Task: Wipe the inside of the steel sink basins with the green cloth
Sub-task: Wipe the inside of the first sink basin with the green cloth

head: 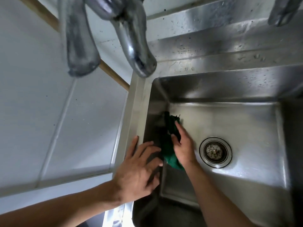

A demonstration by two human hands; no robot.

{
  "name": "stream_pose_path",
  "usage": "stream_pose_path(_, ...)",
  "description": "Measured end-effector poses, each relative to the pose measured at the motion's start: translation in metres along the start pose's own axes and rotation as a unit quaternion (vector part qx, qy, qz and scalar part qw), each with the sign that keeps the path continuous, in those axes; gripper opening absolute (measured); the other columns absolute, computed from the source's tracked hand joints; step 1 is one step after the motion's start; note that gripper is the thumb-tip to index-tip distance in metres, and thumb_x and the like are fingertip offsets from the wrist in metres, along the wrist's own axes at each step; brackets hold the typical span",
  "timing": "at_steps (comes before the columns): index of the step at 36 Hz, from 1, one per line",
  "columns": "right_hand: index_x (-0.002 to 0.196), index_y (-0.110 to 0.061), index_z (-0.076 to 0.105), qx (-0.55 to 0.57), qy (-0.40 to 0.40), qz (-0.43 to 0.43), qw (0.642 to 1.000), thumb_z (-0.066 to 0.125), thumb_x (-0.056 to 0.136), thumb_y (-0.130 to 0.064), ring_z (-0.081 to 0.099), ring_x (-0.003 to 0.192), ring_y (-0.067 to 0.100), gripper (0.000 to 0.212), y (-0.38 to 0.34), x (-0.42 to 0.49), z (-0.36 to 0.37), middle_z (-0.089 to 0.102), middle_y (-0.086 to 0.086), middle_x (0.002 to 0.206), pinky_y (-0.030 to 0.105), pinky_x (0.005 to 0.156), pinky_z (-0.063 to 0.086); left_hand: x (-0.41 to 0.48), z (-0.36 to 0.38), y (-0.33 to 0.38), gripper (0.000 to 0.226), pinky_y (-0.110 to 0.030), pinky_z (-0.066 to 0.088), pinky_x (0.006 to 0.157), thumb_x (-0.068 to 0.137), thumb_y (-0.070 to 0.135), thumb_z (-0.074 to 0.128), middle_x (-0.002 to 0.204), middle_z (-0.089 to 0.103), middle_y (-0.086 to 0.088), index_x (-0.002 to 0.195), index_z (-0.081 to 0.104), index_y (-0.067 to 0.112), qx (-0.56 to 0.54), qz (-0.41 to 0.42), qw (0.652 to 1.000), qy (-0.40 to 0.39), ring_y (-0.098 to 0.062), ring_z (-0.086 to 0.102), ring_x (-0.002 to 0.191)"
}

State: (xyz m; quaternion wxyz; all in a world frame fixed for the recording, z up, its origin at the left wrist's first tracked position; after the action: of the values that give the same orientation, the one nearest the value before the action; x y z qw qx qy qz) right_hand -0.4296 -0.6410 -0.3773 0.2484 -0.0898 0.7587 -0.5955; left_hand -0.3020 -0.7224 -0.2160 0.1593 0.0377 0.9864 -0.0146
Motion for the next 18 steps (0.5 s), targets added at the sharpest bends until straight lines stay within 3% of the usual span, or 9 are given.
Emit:
stream_pose_path(5, 0.148, -0.037, 0.038, 0.128, 0.03, 0.026, 0.991, 0.056, 0.098, -0.019, 0.048, 0.132, 0.007, 0.056, -0.054, 0.02, 0.012, 0.049, -0.009, 0.147, 0.031, 0.112, 0.04, 0.003, -0.008, -0.019, 0.036, -0.06, 0.021, 0.127, 0.084, 0.049, 0.063, 0.145, 0.057, -0.006, 0.114, 0.07, 0.032, 0.033, 0.006, 0.999, 0.004, -0.029, 0.039, 0.149)
stream_pose_path(8, 0.151, -0.034, 0.035, 0.171, 0.031, 0.016, 0.985, 0.054, 0.099, -0.019, 0.039, 0.134, 0.004, 0.057, -0.082, 0.033, 0.034, 0.039, -0.01, 0.152, 0.017, 0.106, 0.034, 0.008, -0.01, -0.027, 0.039, -0.061, 0.018, 0.127, 0.083, 0.049, 0.065, 0.146, 0.056, -0.008, 0.115, 0.069, 0.028, 0.026, 0.005, 1.0, 0.002, -0.029, 0.035, 0.152)
stream_pose_path(12, 0.155, -0.03, 0.024, 0.225, 0.033, 0.069, 0.971, 0.043, 0.105, -0.031, 0.035, 0.133, 0.007, 0.054, -0.082, 0.05, 0.053, 0.03, -0.003, 0.158, 0.02, 0.1, 0.028, 0.01, -0.011, -0.025, 0.04, -0.062, 0.02, 0.126, 0.082, 0.05, 0.066, 0.145, 0.054, -0.007, 0.115, 0.068, 0.027, 0.019, 0.019, 1.0, 0.01, -0.029, 0.033, 0.153)
stream_pose_path(15, 0.155, -0.022, 0.026, 0.226, 0.048, 0.092, 0.969, 0.045, 0.104, -0.032, 0.032, 0.144, 0.018, 0.056, -0.067, 0.058, 0.057, 0.03, 0.003, 0.16, 0.023, 0.109, 0.027, 0.009, -0.012, -0.026, 0.036, -0.062, 0.016, 0.127, 0.082, 0.052, 0.064, 0.147, 0.053, -0.003, 0.11, 0.07, 0.03, 0.041, 0.023, 0.999, 0.001, -0.026, 0.028, 0.156)
stream_pose_path(18, 0.154, -0.026, 0.029, 0.194, 0.036, 0.097, 0.975, 0.046, 0.103, -0.026, 0.03, 0.145, 0.02, 0.054, -0.066, 0.052, 0.055, 0.028, 0.002, 0.161, 0.03, 0.115, 0.025, 0.009, -0.013, -0.025, 0.034, -0.062, 0.013, 0.128, 0.079, 0.052, 0.065, 0.144, 0.054, -0.001, 0.105, 0.071, 0.032, 0.051, 0.021, 0.998, -0.006, -0.025, 0.028, 0.156)
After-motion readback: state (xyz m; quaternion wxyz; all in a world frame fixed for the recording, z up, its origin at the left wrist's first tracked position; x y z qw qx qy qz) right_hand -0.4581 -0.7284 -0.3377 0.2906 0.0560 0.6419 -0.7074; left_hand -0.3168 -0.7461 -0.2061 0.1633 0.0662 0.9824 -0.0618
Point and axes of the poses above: each hand's wrist, its own x-axis towards the middle knuckle, its own z-axis out of the palm, y = z × x, the point moved 5 cm from there along x, towards the middle knuckle
